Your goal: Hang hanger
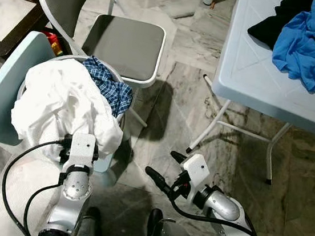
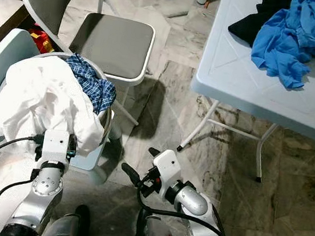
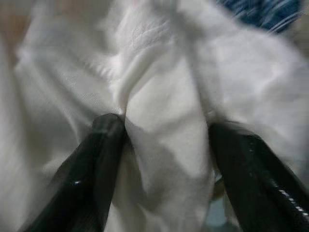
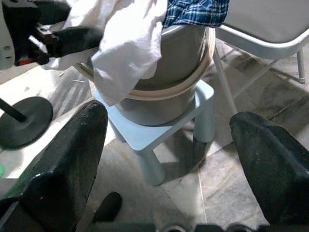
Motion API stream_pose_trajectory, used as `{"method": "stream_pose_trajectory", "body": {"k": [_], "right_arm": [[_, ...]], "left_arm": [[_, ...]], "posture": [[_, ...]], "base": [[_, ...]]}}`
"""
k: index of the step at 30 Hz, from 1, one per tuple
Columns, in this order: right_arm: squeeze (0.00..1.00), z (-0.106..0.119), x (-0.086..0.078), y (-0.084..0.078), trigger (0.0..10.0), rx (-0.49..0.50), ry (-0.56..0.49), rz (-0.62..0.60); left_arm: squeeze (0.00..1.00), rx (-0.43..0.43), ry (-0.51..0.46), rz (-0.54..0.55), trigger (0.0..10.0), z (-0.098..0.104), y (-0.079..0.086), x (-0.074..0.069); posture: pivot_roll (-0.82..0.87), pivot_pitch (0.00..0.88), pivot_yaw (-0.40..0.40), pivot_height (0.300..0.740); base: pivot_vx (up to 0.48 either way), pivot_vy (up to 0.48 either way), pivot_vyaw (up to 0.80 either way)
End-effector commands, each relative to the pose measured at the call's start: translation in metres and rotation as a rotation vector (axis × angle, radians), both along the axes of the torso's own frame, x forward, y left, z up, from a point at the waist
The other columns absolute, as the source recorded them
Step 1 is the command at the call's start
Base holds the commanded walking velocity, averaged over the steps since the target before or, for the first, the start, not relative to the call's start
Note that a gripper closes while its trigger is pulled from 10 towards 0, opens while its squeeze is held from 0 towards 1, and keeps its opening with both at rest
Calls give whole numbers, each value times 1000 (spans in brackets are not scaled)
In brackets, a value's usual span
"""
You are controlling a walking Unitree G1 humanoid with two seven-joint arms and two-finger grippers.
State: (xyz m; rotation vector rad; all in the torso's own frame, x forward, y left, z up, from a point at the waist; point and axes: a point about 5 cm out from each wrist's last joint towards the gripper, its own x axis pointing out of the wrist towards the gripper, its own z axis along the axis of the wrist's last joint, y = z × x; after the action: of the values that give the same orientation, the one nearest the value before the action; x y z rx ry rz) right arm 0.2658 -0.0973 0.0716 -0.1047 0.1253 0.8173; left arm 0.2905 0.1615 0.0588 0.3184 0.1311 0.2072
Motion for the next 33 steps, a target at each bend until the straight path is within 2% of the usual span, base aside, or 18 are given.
{"method": "stream_pose_trajectory", "body": {"k": [1,2,5,6,14,18,21,22,23,24,25,26,29,33], "right_arm": [[0,-8,-4,-4,10000,-18,31,-3],[0,-8,-4,-4,10000,-18,31,-4],[0,-8,-4,-4,10000,-18,31,-6],[0,-9,-5,-5,10000,-19,31,-10],[0,-9,-6,-6,10000,-20,33,-12],[0,-9,-6,-6,10000,-19,33,-12],[0,-10,-7,-6,10000,-19,35,-12],[0,-10,-7,-6,10000,-20,36,-12],[0,-10,-8,-6,10000,-20,37,-11],[0,-11,-8,-6,10000,-21,38,-10],[0,-11,-8,-6,10000,-21,38,-9],[0,-11,-8,-5,10000,-21,39,-9],[0,-11,-7,-4,10000,-20,39,-8],[0,-10,-8,-2,10000,-14,39,-3]], "left_arm": [[0,28,33,-68,0,-8,-10,-3],[0,78,32,-121,0,-8,-16,-2],[0,135,22,-172,0,-7,-22,-2],[0,221,6,-240,0,-5,-28,0],[0,277,6,-320,0,-7,-37,2],[0,287,1,-320,0,-7,-38,1],[0,302,-60,-276,0,1,-34,1],[0,310,-88,-249,3098,6,-32,1],[0,317,-104,-230,3098,9,-30,1],[0,321,-126,-205,8627,12,-28,0],[0,320,-135,-191,8627,14,-26,-1],[0,319,-139,-176,10000,15,-25,-2],[0,326,-113,-160,10000,10,-21,-7],[0,295,-27,-151,10000,-6,-18,-13]], "posture": [[-121,314,-113,740],[-124,315,-113,740],[-127,315,-112,740],[-129,316,-111,740],[-132,320,-111,740],[-132,321,-111,740],[-129,323,-112,740],[-129,323,-112,740],[-127,325,-113,740],[-126,325,-112,740],[-124,326,-113,740],[-122,327,-112,740],[-118,328,-111,740],[-114,333,-111,740]], "base": [[0,0,0],[0,0,0],[0,0,0],[0,0,0],[0,0,0],[0,0,0],[0,0,0],[0,0,0],[0,0,0],[0,0,0],[0,0,0],[0,0,0],[0,0,0],[0,0,0]]}}
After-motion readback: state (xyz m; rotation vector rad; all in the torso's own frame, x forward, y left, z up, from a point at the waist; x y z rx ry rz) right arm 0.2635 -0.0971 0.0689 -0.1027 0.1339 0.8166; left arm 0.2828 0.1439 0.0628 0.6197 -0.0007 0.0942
